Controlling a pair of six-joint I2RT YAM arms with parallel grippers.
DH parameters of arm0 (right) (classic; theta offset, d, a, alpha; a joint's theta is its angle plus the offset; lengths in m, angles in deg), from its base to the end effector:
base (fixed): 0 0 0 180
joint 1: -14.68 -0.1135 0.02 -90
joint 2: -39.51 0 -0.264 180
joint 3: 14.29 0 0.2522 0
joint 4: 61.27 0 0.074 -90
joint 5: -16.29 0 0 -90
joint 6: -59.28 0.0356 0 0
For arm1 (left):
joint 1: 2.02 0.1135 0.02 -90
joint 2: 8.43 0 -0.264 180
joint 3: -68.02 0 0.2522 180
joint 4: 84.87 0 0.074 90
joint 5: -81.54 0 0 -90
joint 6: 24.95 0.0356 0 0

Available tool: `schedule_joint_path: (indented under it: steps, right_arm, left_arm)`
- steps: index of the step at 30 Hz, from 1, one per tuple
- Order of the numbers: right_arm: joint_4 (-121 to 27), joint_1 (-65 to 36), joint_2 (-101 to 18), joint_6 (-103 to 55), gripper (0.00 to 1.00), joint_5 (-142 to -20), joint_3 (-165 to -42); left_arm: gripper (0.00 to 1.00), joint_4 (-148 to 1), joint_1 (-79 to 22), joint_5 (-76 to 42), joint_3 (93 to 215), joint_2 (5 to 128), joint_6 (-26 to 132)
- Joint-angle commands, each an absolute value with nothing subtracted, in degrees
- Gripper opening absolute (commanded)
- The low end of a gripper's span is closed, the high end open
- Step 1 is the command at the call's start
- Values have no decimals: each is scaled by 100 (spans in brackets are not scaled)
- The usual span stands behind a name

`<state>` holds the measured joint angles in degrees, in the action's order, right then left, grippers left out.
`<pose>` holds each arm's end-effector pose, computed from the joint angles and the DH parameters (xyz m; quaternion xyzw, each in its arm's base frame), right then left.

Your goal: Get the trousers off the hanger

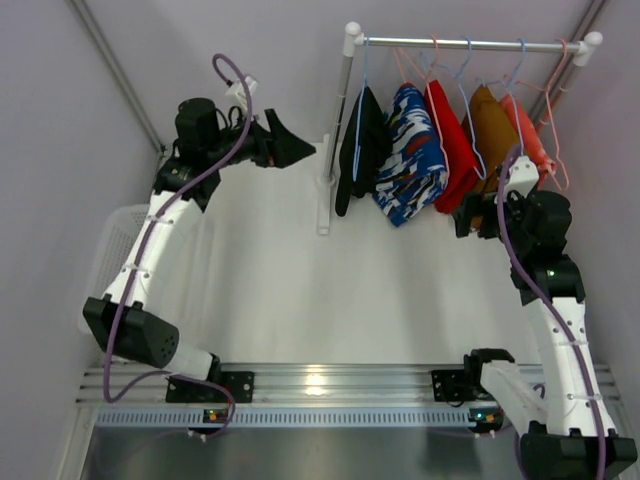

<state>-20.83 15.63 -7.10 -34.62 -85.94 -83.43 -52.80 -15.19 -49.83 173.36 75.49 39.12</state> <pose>0.1752 0.0046 0.3685 -0.0834 0.8021 0.0613 0.5882 0.3119 -0.0971 0.4495 0.1441 0.7407 -0.4561 0.4719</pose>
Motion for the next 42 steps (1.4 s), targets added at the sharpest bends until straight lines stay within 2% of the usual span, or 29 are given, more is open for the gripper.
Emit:
schedule_joint_path:
  steps: [1,10,17,27,32,38,42]
  right_arm:
    - [-2026,1643,-891,-3581,99,-8452,-8790]
    - [-2114,1635,-1296,-3748,99,-8355,-9089]
    - [-2114,1635,-1401,-3757,99,-8382,-9142]
    - [-2097,1635,-1349,-3757,99,-8285,-9142]
    - [-2149,1635,-1305,-3740,100,-8276,-9054]
    - [-2176,1635,-1278,-3740,99,-8232,-9010]
    - [-2202,1635,-1287,-3722,100,-8250,-8984]
  left_arm:
    - [94,-6676,-1880,-5399,17881,8163,2668]
    - [90,-7743,-2285,-5250,19094,9623,1093]
    - [83,-7990,-2496,-4837,19673,10309,678]
    - [72,-8226,-2680,-4898,19842,10846,89]
    - [61,-8253,-2760,-4969,19719,10785,89]
    - [56,-8297,-2795,-5118,19403,10679,1]
    - [42,-8253,-2804,-5144,19349,10679,89]
